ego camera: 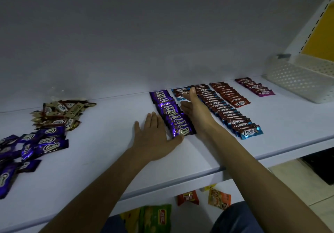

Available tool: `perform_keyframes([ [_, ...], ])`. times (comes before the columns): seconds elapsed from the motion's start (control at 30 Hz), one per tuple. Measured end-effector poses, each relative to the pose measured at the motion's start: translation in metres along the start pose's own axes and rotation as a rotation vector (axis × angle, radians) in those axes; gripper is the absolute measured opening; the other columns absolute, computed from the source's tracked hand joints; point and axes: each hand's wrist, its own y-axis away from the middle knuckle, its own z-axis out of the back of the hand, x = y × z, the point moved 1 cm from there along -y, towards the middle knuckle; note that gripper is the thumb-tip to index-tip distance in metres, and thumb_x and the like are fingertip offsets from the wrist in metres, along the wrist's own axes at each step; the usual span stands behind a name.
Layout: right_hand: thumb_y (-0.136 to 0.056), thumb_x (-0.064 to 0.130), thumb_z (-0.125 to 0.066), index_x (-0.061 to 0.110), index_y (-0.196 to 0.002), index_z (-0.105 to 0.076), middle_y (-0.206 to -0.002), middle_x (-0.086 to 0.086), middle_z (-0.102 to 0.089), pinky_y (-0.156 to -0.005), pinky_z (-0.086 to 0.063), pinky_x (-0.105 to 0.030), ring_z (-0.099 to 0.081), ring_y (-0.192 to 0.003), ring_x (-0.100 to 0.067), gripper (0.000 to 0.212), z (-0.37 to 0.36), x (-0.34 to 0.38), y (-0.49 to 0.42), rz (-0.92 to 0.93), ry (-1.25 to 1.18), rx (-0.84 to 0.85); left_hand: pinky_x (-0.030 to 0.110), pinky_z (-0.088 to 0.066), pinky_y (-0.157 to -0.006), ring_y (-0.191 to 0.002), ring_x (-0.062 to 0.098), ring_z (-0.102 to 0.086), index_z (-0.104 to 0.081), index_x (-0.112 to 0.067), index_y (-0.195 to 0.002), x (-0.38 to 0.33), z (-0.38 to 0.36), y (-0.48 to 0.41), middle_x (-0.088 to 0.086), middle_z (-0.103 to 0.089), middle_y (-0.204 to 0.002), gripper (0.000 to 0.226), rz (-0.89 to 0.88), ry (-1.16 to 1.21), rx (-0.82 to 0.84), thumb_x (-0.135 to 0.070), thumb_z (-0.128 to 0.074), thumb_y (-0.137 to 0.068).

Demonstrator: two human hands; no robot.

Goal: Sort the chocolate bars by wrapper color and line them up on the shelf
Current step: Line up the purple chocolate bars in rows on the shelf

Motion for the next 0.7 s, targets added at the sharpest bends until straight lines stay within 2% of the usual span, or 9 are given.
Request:
perform_keyframes([
  [0.1,-0.095,0.058,-0.030,0.017,-0.145,-0.035,-0.148,-0.011,-0.040,-0.091,-0.045,-0.033,-0.046,-0.128,-0.022,0.065,0.004,-0.004,-0.001,0.004,-0.038,0.002,0.058,0.003,-0.116,-0.148,0.021,0.013,0.008,-0.009,-0.153,-0.003,-0.001,-0.003,0.009,0.011,-0.161,0.100,0.008,-0.001,0.017,-0.077,-0.023,-0.086],
  [0.17,-0.096,0.057,-0.030,0.018,-0.144,-0.037,-0.147,-0.011,-0.041,-0.083,-0.047,-0.028,-0.049,-0.121,-0.019,0.063,0.005,-0.004,-0.001,0.014,-0.036,0.010,0.058,0.003,-0.116,-0.148,0.022,0.013,0.008,-0.009,-0.153,-0.004,-0.002,-0.004,0.010,0.010,-0.161,0.104,0.005,-0.003,0.018,-0.080,-0.021,-0.082],
  [0.27,-0.097,0.053,-0.032,0.015,-0.146,-0.034,-0.148,-0.011,-0.040,-0.071,-0.047,-0.019,-0.046,-0.129,-0.021,0.063,0.009,-0.004,-0.001,0.010,-0.037,-0.004,0.055,0.001,-0.118,-0.148,0.021,0.011,0.005,-0.008,-0.153,0.000,0.000,-0.003,0.009,0.009,-0.161,0.103,0.009,0.016,0.000,-0.079,-0.020,-0.083],
  [0.37,-0.097,0.054,-0.031,0.013,-0.148,-0.031,-0.149,-0.012,-0.038,-0.088,-0.042,-0.026,-0.041,-0.134,-0.024,0.065,0.017,-0.006,-0.005,-0.004,-0.004,0.011,0.050,0.000,-0.119,-0.148,0.020,0.010,0.005,-0.007,-0.153,0.006,0.003,-0.002,0.009,0.009,-0.161,0.102,0.027,0.027,-0.013,-0.077,-0.021,-0.084],
  [0.43,-0.097,0.054,-0.031,0.013,-0.148,-0.029,-0.149,-0.012,-0.038,-0.090,-0.041,-0.028,-0.042,-0.133,-0.024,0.066,0.016,-0.005,-0.005,-0.008,0.020,0.030,0.051,0.000,-0.119,-0.148,0.020,0.010,0.004,-0.007,-0.153,0.007,0.002,0.000,0.009,0.009,-0.161,0.105,0.024,0.009,-0.012,-0.080,-0.017,-0.081],
  [0.53,-0.097,0.055,-0.033,0.017,-0.148,-0.030,-0.146,-0.010,-0.043,-0.071,-0.047,-0.020,-0.053,-0.115,-0.017,0.064,0.011,-0.003,-0.004,-0.005,0.065,0.052,0.051,0.000,-0.119,-0.149,0.020,0.009,0.001,-0.008,-0.153,0.005,0.000,0.002,0.009,0.006,-0.162,0.114,0.022,0.018,-0.016,-0.084,-0.008,-0.068],
  [0.6,-0.097,0.053,-0.037,0.016,-0.144,-0.036,-0.138,-0.008,-0.051,-0.065,-0.048,-0.020,-0.056,-0.101,-0.011,0.059,0.011,-0.005,-0.003,0.004,0.064,0.059,0.047,0.000,-0.120,-0.149,0.019,0.006,0.000,-0.009,-0.154,0.006,0.001,0.004,0.008,0.004,-0.162,0.114,0.014,0.057,-0.042,-0.082,-0.008,-0.067],
  [0.67,-0.098,0.045,-0.043,0.015,-0.128,-0.048,-0.122,-0.007,-0.061,-0.070,-0.054,-0.027,-0.063,-0.091,-0.009,0.043,0.011,-0.005,0.000,0.067,0.143,0.033,0.042,-0.003,-0.121,-0.149,0.019,0.001,-0.005,-0.010,-0.154,0.013,0.003,0.007,0.007,-0.001,-0.162,0.109,-0.006,0.122,-0.105,-0.082,-0.010,-0.073],
  [0.7,-0.098,0.040,-0.046,0.015,-0.125,-0.050,-0.122,-0.008,-0.061,-0.078,-0.054,-0.031,-0.064,-0.094,-0.012,0.037,0.011,-0.004,0.001,0.155,0.282,0.011,0.039,-0.006,-0.121,-0.149,0.019,-0.002,-0.008,-0.011,-0.154,0.018,0.003,0.009,0.007,-0.005,-0.162,0.105,-0.017,0.138,-0.146,-0.083,-0.010,-0.078],
])
